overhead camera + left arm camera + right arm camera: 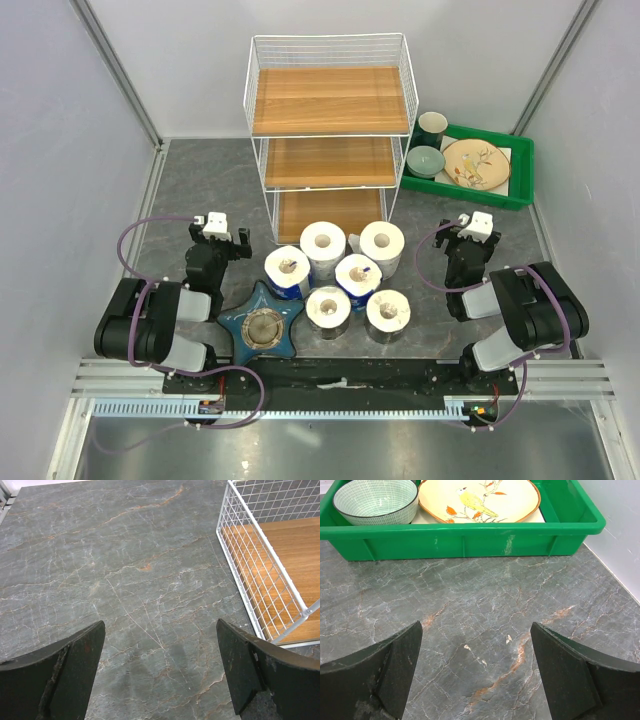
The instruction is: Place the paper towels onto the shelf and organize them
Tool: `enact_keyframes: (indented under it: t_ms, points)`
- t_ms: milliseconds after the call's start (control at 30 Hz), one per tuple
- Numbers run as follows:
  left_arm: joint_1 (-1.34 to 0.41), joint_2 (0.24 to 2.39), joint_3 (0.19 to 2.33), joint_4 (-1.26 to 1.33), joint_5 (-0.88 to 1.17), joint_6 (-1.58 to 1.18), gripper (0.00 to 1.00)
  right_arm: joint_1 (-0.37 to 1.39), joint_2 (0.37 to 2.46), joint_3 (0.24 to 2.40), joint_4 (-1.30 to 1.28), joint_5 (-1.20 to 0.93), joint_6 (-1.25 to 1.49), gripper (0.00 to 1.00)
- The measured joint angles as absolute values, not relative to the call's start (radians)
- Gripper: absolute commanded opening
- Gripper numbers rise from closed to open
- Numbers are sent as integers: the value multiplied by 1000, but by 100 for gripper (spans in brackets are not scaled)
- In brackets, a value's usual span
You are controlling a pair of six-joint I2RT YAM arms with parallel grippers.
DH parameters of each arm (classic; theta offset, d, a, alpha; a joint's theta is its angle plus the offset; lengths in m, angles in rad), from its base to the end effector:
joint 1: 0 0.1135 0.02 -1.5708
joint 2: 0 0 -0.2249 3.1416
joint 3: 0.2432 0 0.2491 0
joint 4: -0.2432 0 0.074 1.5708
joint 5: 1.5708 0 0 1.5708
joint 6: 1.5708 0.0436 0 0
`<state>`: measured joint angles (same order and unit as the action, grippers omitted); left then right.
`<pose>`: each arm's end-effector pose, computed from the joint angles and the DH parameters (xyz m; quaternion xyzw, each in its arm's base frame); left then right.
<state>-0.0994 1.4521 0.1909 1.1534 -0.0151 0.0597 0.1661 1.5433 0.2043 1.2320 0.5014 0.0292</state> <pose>0.2400 -0.0233 0.1122 0.0541 0.7422 -0.0076 0.6679 0.2395 0.0189 0.1048 0.1161 0.7303 -0.1206 0.6623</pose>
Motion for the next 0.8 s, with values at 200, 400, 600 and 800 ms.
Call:
enact_keyframes:
  t_ms: [200,400,600,800]
  points:
    - [-99,1452,191,1153,-15,60,99,166,1543,204,1232,501,29,98]
    - [-98,1452,191,1153,-9,60,99,166,1543,204,1232,501,29,98]
    - [-94,1452,192,1146,-17,56,99,166,1533,205,1218,502,29,98]
    - [-91,1452,192,1145,-25,53,99,166,1361,270,995,506,33,98]
